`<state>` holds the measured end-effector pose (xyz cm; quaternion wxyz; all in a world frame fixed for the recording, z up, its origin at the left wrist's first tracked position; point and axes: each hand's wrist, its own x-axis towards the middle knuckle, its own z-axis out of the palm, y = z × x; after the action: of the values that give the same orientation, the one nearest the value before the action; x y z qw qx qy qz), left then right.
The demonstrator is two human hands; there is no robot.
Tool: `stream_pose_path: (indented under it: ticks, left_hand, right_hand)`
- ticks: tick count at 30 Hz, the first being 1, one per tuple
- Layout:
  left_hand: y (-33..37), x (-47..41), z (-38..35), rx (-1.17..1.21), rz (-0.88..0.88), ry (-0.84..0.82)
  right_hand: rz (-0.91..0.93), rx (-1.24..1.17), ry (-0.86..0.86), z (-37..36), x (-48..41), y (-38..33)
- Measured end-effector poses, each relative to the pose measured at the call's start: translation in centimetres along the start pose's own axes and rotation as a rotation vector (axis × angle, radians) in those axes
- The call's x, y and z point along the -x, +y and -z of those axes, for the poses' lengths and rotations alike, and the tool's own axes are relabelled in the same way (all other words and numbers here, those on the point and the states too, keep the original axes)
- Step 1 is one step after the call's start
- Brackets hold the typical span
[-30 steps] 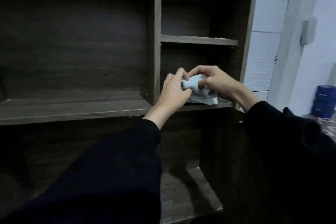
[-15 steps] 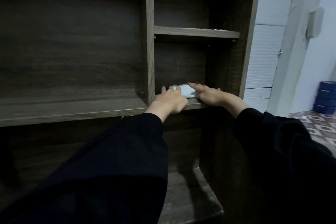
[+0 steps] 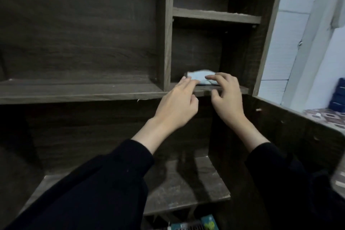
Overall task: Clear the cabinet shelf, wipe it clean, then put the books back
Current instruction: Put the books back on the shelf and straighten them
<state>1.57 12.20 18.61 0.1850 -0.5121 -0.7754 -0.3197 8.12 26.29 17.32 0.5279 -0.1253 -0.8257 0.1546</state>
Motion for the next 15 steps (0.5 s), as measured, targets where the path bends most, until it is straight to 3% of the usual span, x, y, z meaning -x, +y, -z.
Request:
stream_pose_path:
  ticks: [5, 11, 15]
  left_hand:
    - [-1.5, 8.3, 0.4, 0.073, 0.051, 0.12]
    - [-5.9, 20.8, -2.5, 0.176, 0.423, 0.069]
    - [-9.8, 29.1, -6.9, 0.251, 0.74, -0.019]
  right_hand:
    - [0.063, -0.102, 0.042, -1.2, 8.1, -4.3]
    - [-0.008, -0.16, -0.329, -6.4, 21.0, -5.9]
    - [-0.213, -0.153, -0.642, -11.4, 30.5, -4.8]
